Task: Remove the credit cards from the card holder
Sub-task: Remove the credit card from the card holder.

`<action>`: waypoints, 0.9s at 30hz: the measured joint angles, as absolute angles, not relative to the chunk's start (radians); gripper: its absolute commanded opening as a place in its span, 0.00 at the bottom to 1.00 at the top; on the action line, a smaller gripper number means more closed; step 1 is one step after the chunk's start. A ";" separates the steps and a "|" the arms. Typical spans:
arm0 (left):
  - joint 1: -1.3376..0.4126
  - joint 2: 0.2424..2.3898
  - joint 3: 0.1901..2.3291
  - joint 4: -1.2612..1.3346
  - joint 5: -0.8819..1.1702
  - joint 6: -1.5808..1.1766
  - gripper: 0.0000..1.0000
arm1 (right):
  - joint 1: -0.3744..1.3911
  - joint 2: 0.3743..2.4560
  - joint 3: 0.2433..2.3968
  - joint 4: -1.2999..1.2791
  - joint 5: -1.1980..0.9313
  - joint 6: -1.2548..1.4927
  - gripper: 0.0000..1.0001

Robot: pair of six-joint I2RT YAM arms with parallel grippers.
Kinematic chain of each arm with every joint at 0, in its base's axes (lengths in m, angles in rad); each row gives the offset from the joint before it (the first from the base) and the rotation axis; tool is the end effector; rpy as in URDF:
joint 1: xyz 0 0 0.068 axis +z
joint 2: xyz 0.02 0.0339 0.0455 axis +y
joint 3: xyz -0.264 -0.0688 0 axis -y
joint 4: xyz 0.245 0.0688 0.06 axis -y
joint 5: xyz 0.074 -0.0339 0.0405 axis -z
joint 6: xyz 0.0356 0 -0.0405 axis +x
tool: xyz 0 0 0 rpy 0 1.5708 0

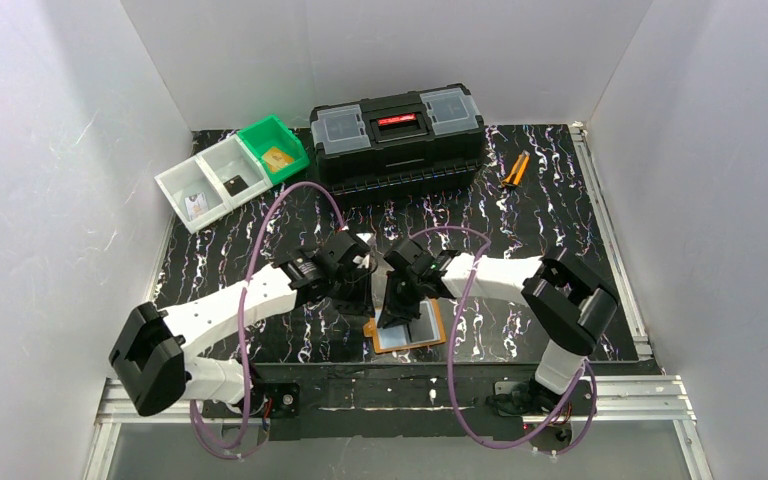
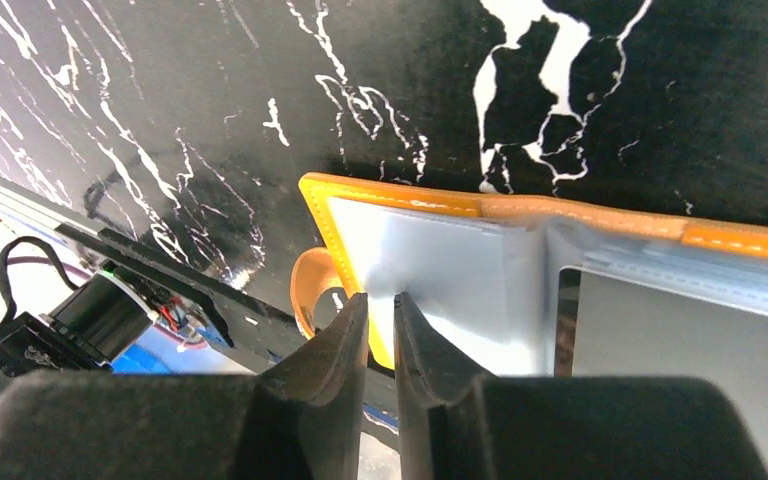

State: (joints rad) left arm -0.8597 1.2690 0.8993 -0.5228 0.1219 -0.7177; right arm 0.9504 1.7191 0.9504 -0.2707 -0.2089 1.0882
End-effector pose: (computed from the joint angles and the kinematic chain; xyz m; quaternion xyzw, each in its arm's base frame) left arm 0.1666 -0.2000 0.2479 0.0870 0.9375 -0.2761 0.1933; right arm 0.1870 0.2744 0.1536 0.0388 0.9593 0.2751 0.0511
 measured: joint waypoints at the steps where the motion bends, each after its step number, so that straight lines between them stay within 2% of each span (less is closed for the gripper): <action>1: -0.860 1.283 0.908 -0.524 0.125 -0.718 0.00 | 0.950 1.716 0.957 -0.278 -0.206 1.084 0.24; 10: -0.859 1.402 1.020 -0.522 0.173 -0.731 0.02 | 0.880 1.538 0.987 -0.372 -0.164 1.011 0.34; 16: -0.861 1.515 1.077 -0.469 0.239 -0.768 0.14 | 0.786 1.388 0.939 -0.414 -0.140 0.960 0.44; 22: -0.864 1.629 1.070 -0.370 0.306 -0.823 0.23 | 0.777 1.333 0.831 -0.461 -0.125 0.925 0.44; 27: -0.866 1.681 1.023 -0.266 0.353 -0.859 0.25 | 0.781 1.336 0.784 -0.492 -0.115 0.912 0.43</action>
